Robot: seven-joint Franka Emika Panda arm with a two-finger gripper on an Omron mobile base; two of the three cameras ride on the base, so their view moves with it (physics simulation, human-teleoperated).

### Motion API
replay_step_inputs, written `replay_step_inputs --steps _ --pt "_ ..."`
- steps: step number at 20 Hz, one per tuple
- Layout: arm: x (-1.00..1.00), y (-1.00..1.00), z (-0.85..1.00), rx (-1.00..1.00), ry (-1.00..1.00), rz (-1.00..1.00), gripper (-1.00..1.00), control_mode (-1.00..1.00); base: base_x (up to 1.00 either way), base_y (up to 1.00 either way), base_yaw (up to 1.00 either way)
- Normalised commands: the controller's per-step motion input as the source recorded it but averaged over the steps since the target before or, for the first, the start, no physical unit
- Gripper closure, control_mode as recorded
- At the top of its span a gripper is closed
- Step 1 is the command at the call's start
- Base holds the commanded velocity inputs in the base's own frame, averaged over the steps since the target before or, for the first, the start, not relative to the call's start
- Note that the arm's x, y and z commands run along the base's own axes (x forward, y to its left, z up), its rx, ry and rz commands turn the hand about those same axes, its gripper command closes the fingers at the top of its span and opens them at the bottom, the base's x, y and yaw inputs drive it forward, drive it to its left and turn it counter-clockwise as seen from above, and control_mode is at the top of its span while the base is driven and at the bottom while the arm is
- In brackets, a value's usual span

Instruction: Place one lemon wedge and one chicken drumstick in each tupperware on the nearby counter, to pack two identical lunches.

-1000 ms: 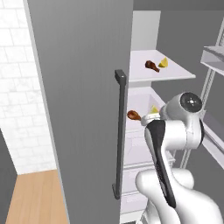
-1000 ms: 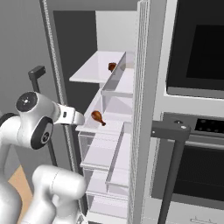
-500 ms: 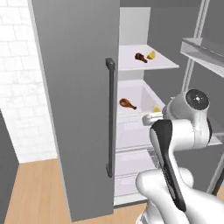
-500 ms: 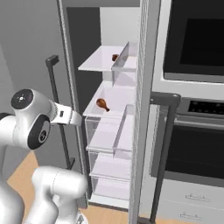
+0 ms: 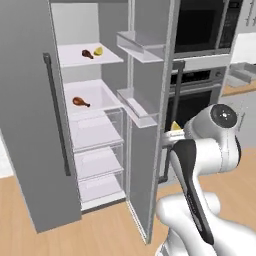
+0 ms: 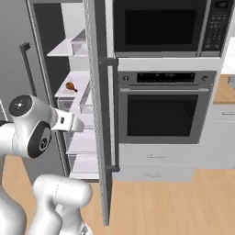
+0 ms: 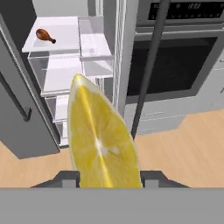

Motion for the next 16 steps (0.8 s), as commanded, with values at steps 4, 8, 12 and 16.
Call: replay_step_inputs --steps 4,8,12,16 --pt "0.00 0.00 0.00 0.00 0.00 0.00 1.00 1.00 -0.64 -0.86 -0.58" --pt "0.00 0.00 0.00 0.00 0.00 0.00 1.00 1.00 0.38 -1.00 -0.50" --pt "0.00 0.00 0.00 0.00 0.00 0.00 1.00 1.00 1.00 -1.00 -0.11" --pt "0.00 0.00 0.00 0.00 0.00 0.00 1.00 1.00 1.00 -1.00 0.00"
